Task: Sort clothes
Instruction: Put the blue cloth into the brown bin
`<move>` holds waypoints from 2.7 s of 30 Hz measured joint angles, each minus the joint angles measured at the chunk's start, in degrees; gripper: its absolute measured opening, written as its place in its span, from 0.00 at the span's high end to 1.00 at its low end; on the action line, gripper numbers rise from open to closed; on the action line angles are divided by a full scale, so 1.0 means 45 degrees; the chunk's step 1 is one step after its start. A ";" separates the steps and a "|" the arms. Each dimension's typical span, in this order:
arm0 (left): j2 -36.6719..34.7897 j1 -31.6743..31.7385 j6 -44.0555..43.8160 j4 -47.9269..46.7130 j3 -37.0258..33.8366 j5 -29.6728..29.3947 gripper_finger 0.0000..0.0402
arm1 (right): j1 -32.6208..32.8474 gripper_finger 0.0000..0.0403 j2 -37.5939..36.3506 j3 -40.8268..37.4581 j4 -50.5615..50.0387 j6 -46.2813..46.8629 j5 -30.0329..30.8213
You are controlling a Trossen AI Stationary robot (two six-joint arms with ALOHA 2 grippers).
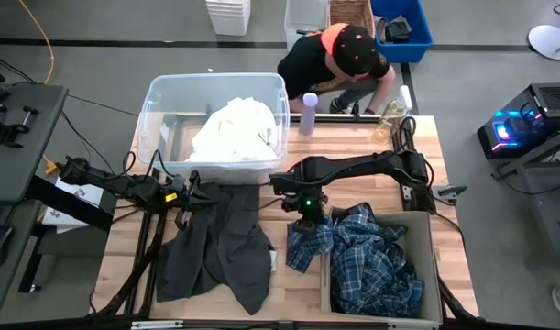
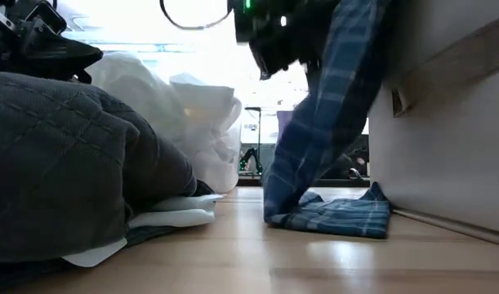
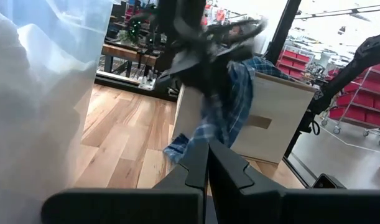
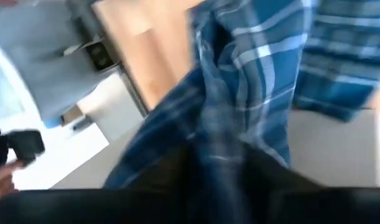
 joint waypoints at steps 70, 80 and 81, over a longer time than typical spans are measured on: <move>0.0084 -0.0001 -0.0001 0.0015 0.0005 0.0001 1.00 | 0.9193 0.96 -0.9506 -1.4494 1.1071 2.1241 0.7023; 0.0094 -0.0001 -0.0001 0.0025 0.0005 0.0005 1.00 | 0.9227 0.72 -0.9496 -0.8348 0.2477 1.7906 0.6952; 0.0094 0.0000 -0.0001 0.0020 0.0005 0.0004 1.00 | 0.9227 0.70 -0.9497 -0.7736 0.1777 1.7896 0.7078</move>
